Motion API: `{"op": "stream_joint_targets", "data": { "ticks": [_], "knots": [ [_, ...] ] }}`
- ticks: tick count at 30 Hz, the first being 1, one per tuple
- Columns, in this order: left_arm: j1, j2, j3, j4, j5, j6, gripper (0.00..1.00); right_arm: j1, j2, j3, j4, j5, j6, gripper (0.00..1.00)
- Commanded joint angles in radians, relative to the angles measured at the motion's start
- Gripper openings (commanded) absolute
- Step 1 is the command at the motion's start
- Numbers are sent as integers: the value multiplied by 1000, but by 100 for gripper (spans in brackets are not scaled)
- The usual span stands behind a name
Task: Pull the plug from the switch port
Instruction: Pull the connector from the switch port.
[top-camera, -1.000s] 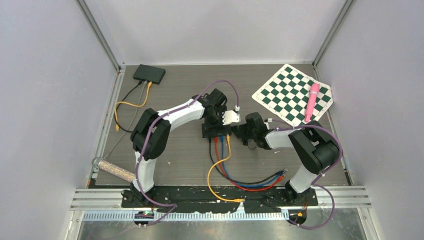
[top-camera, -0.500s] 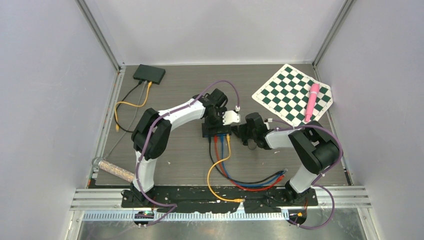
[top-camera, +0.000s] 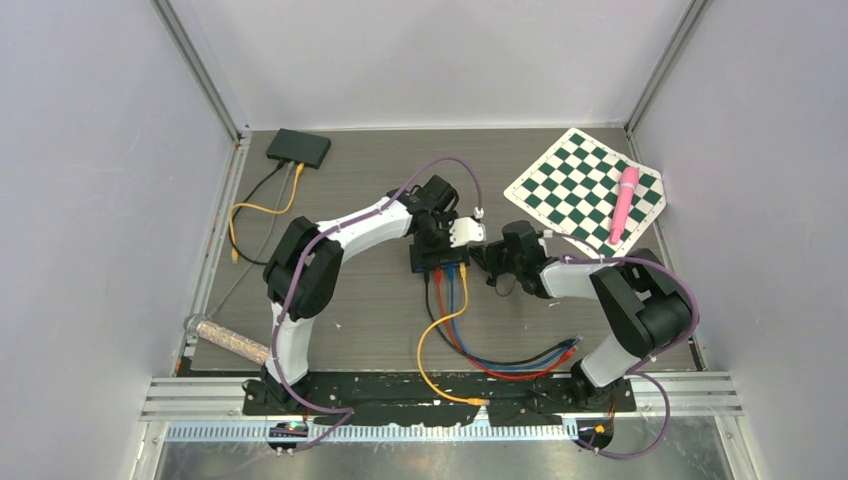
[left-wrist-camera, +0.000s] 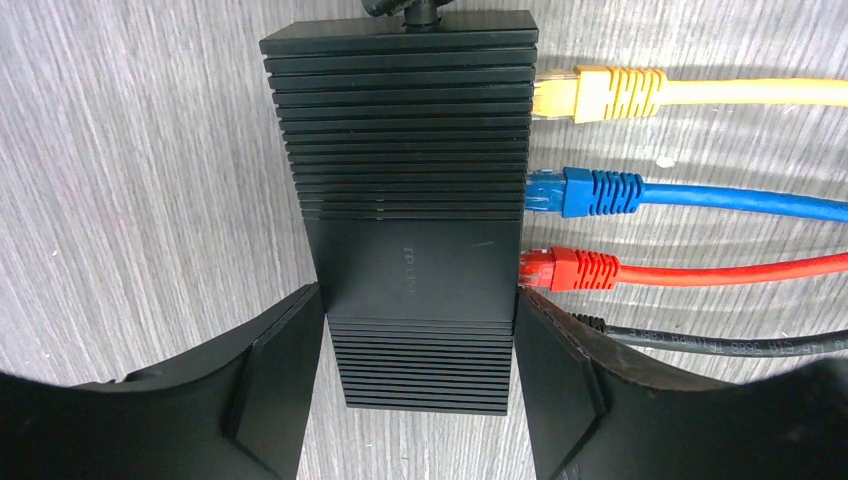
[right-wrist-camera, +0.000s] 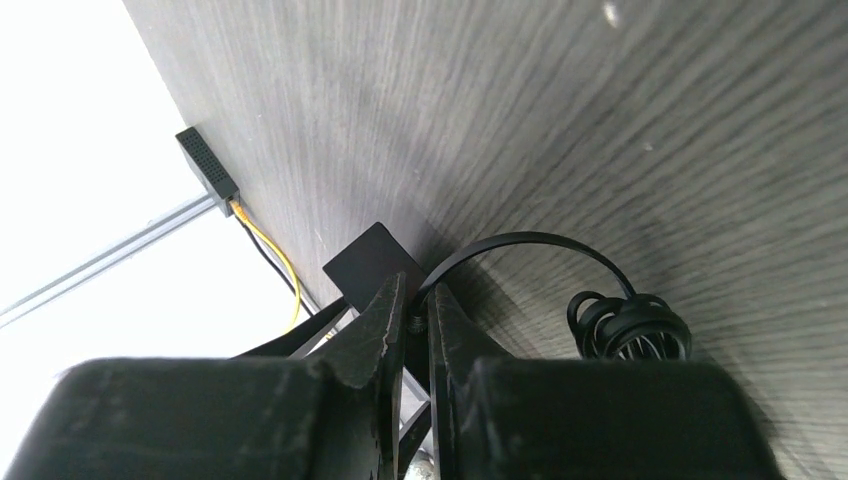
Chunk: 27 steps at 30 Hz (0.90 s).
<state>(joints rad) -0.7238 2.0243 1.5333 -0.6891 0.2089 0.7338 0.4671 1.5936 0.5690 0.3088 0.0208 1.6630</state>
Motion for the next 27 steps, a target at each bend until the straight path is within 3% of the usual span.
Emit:
{"op": "stream_joint_targets", "data": {
  "ticks": [1,5,12,17,19,22,27],
  "knots": [
    [4,7,28,-44,-17,-21,42,-23,-51,-9,141,-7,-69,5],
    [3,10,30,-47,-17,-25,41,-22,-58,-83,191,41,-49,5],
    [-2,13,28,-52,-8,-31,38,-60,-32,-103,251,-32,-52,5],
    [-4,21,39,-74,3,-22,37,-98,24,-157,596,-79,-60,5],
    [-6,32,50,-84,3,-21,36,-99,54,-162,647,-95,-49,5],
    [-6,34,52,-84,2,-23,35,-98,37,-156,540,-72,-58,5],
    [-6,34,52,-84,4,-25,35,-97,-85,-45,-27,53,-180,5]
  ]
}}
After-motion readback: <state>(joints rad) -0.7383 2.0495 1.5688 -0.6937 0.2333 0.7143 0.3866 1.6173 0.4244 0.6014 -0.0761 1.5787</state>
